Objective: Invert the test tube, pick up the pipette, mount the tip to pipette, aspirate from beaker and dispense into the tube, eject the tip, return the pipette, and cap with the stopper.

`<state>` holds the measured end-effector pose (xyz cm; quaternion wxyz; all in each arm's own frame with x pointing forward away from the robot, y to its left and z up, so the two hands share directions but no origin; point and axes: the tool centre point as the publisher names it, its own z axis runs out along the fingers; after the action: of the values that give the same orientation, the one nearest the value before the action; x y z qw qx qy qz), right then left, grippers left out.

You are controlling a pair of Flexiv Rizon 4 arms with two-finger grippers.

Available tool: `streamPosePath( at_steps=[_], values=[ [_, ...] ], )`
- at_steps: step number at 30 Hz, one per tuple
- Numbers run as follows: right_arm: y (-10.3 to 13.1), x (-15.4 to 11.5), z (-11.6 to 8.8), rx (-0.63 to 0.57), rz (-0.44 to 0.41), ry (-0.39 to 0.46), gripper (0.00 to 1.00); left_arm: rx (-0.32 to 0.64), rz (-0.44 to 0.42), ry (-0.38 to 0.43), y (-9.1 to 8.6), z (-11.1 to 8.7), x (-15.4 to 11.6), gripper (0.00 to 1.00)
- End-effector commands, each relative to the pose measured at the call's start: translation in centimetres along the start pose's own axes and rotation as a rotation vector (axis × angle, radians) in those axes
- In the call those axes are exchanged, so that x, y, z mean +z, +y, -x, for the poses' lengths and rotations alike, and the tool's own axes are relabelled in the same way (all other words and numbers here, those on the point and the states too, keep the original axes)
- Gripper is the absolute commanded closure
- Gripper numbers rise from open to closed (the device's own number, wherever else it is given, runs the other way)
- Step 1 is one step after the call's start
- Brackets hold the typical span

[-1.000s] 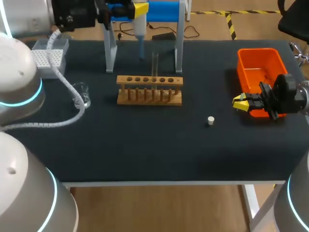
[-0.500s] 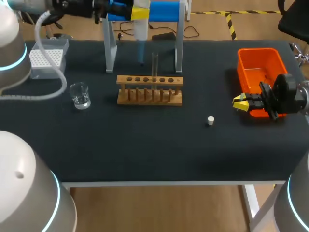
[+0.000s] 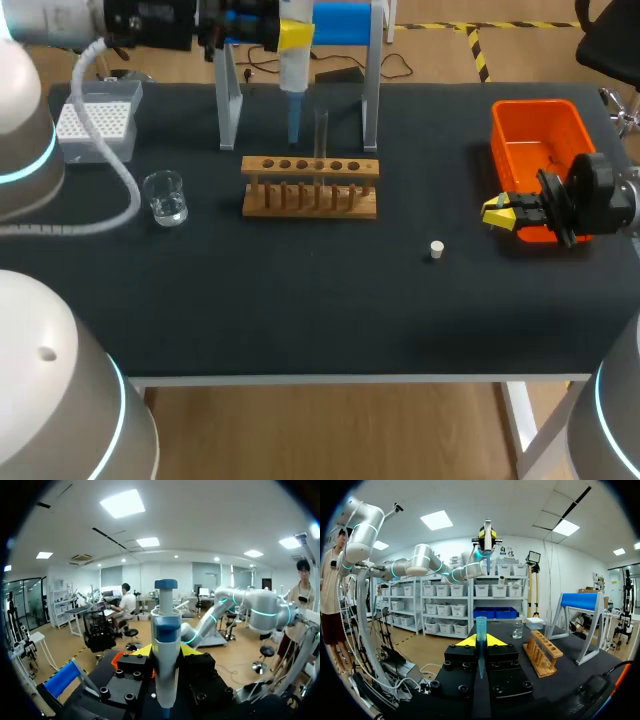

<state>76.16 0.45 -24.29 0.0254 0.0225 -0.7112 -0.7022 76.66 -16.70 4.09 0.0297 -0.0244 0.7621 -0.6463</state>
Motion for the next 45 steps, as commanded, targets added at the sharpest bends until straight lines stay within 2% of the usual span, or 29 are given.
streamPosePath(
  at_steps=[1, 10, 19, 35, 45],
  values=[
    [0.0, 0.0, -0.1, -0.001, 0.0, -0.001, 1.0, 0.01, -0.054, -0.095, 0.7, -0.8, -0.1, 1.0],
    [0.0, 0.0, -0.1, -0.001, 0.0, -0.001, 1.0, 0.028, -0.093, -0.058, 1.1, -0.9, 0.4, 1.0],
    [0.0, 0.0, -0.1, -0.001, 0.0, -0.001, 1.0, 0.021, -0.084, 0.007, 1.3, -1.1, 0.7, 1.0],
    [0.0, 0.0, -0.1, -0.001, 0.0, -0.001, 1.0, -0.011, -0.058, 0.065, 0.0, -1.4, 0.8, 1.0],
    [0.0, 0.0, -0.1, -0.001, 0.0, -0.001, 1.0, -0.005, -0.05, 0.074, 0.1, -1.8, 1.0, 1.0]
  ],
)
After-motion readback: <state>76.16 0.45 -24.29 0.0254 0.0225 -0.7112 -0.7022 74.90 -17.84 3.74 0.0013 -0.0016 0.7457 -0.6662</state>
